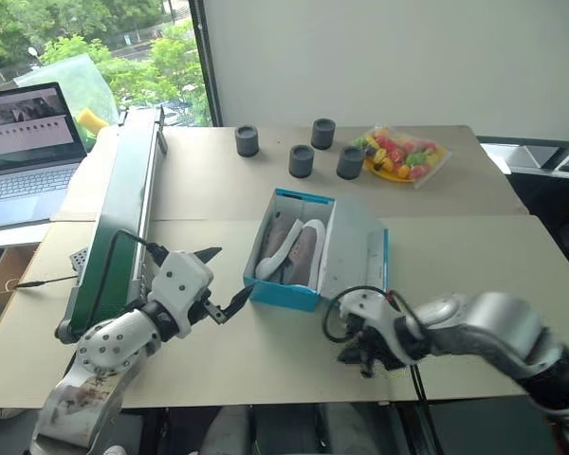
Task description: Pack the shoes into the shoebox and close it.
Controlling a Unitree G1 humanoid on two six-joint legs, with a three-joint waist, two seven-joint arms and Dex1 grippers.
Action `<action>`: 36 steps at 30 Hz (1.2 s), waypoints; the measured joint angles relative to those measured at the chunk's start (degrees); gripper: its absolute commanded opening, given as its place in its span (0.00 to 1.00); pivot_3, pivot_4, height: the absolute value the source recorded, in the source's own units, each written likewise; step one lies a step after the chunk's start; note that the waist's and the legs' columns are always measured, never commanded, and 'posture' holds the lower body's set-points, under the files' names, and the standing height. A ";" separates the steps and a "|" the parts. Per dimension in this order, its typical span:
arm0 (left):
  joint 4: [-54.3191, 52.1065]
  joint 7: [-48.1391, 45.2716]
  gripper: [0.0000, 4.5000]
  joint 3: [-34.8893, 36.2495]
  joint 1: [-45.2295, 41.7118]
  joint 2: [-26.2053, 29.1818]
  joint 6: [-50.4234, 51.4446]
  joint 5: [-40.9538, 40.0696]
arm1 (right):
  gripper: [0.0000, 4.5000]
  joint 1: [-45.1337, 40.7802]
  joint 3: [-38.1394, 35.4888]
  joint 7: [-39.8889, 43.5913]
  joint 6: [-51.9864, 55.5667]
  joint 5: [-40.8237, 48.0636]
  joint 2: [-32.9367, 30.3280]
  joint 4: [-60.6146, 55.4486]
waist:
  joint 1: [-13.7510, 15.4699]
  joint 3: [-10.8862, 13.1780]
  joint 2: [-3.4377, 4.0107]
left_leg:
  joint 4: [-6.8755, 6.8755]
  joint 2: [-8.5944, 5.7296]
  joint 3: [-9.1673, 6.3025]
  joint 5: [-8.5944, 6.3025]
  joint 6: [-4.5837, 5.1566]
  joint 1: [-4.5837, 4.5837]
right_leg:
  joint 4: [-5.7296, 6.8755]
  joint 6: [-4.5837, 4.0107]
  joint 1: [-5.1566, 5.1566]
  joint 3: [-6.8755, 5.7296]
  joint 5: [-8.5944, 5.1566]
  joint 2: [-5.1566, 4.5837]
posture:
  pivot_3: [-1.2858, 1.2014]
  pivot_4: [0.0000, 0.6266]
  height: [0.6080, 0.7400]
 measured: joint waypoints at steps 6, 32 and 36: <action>-0.03 -0.09 1.00 0.25 0.32 0.55 0.40 -0.70 | 0.00 5.98 -9.45 -13.68 0.03 -6.77 16.24 2.85 | -0.07 -0.11 -0.19 | -0.02 0.08 -0.01 0.00 0.00 0.37 | -0.02 -0.03 0.32 0.05 0.05 0.11 | 0.52 0.24 0.96; 1.36 -1.83 1.00 0.00 -5.42 2.11 1.84 -2.13 | 0.00 -2.17 -60.60 -17.97 -34.80 33.28 49.51 19.66 | -1.67 0.41 0.68 | -0.20 0.07 -0.07 0.02 0.02 0.66 | -0.01 -0.01 0.68 -0.01 0.02 0.17 | 0.52 0.24 0.96; 1.36 -1.59 1.00 -0.21 -5.45 2.10 1.87 -2.03 | 0.00 -6.04 -55.26 -7.72 -31.88 43.78 46.93 12.77 | -1.80 0.43 0.69 | -0.22 0.07 -0.11 0.01 0.03 0.66 | -0.03 -0.01 0.70 -0.06 0.00 0.17 | 0.52 0.24 0.96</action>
